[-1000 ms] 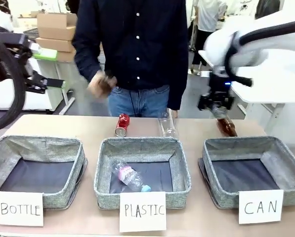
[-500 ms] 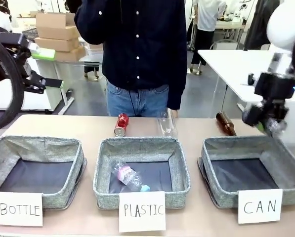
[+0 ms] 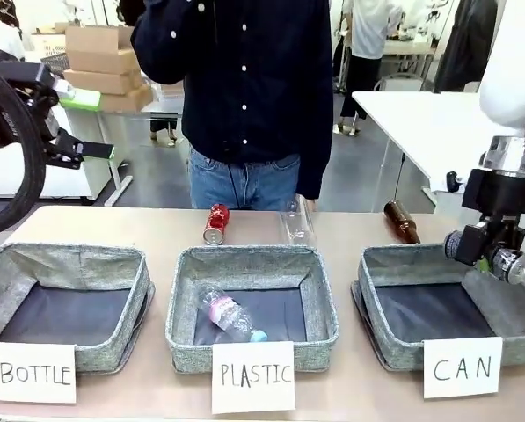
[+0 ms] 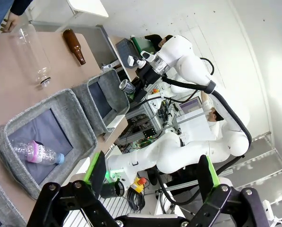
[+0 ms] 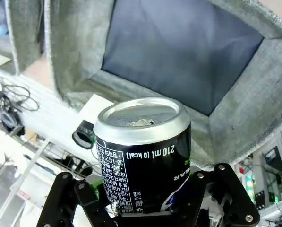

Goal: Sort the can waste into the basket.
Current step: Pick up the can waste from the table and place it in the right Fabric basket.

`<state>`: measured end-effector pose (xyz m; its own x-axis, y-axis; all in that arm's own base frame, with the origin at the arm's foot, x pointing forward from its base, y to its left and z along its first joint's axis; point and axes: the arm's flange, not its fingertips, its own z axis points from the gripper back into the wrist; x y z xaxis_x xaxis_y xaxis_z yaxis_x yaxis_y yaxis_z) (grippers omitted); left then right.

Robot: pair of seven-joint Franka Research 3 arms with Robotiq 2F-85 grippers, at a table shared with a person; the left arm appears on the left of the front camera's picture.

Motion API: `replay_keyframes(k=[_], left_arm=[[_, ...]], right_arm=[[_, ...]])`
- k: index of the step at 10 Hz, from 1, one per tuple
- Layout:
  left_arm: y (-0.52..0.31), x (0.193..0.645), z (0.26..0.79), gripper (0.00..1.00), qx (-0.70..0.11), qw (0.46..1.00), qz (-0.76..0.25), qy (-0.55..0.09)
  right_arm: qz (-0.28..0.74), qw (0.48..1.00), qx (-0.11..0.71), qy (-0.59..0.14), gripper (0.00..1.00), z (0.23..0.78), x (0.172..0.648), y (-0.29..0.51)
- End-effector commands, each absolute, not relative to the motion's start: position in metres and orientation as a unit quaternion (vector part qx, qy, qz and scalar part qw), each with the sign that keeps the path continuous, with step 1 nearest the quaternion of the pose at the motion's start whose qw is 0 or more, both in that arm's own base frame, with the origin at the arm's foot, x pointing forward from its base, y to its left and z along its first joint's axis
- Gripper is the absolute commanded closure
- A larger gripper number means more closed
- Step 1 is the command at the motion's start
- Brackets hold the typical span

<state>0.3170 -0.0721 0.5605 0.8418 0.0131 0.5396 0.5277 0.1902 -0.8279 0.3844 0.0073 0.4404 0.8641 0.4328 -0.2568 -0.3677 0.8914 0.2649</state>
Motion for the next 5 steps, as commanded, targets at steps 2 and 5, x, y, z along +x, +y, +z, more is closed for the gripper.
replay_keyframes(k=[2, 5], left_arm=[[-0.0730, 0.3173, 0.5609, 0.00, -0.619, 0.729, -0.180, -0.230], [-0.0730, 0.3173, 0.5609, 0.00, -0.619, 0.729, -0.180, -0.230]], right_arm=[[0.217, 0.956, 0.107, 0.168, 0.25, 0.4468, 0.3941, -0.0003], [0.211, 0.957, 0.113, 0.162, 0.00, 0.4473, 0.3964, -0.0012]])
